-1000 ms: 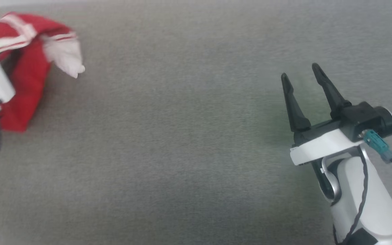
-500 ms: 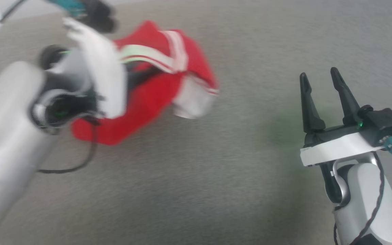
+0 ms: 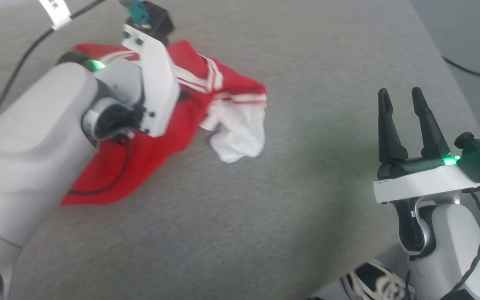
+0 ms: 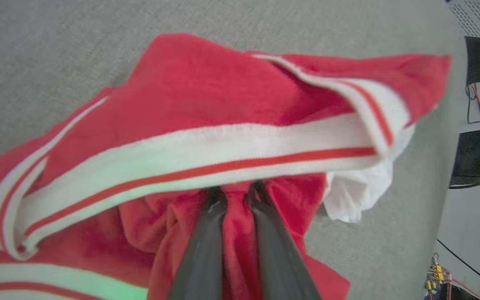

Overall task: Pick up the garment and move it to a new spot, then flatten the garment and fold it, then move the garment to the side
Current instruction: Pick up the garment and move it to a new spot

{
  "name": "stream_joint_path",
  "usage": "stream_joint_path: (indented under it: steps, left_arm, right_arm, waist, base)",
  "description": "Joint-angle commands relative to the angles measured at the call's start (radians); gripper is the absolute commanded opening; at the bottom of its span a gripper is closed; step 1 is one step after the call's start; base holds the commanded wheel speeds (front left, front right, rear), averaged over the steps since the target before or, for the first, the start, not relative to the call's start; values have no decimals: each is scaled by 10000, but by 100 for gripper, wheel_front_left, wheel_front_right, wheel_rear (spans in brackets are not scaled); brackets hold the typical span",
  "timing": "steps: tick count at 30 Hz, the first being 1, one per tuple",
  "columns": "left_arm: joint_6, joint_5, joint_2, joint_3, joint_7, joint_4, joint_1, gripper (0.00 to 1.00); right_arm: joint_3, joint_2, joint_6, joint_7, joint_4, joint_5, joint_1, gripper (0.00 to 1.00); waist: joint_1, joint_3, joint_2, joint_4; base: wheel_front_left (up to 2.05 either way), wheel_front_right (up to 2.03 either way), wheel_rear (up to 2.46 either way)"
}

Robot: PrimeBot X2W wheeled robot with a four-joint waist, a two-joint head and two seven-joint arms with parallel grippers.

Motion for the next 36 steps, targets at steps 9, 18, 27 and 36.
stream_joint_path:
  steps: [9, 18, 27, 36]
  left_arm:
    - [-378, 1143, 168, -1085, -67, 2393, -459, 0]
    - [-498, 1236, 217, -2053, -802, 2771, -510, 85]
    - [-536, 344, 160, -2323, -3630, 1633, -485, 100]
    - [-545, -580, 79, -2032, -6541, 1191, 894, 100]
  right_arm:
    - [116, 51, 1, -12, -18, 523, 172, 100]
    - [147, 43, 1, -10, -38, 284, 33, 100]
    - [-82, 40, 1, -12, 78, -783, 187, 100]
    - [-504, 36, 1, -12, 260, -2130, 468, 100]
  waist:
    - [0, 519, 0, -1034]
    - [0, 340, 0, -735]
    - [0, -747, 0, 829]
    - [0, -1834, 0, 2752]
  base:
    - [0, 0, 0]
    - [0, 0, 0]
    - [0, 0, 0]
    - [0, 0, 0]
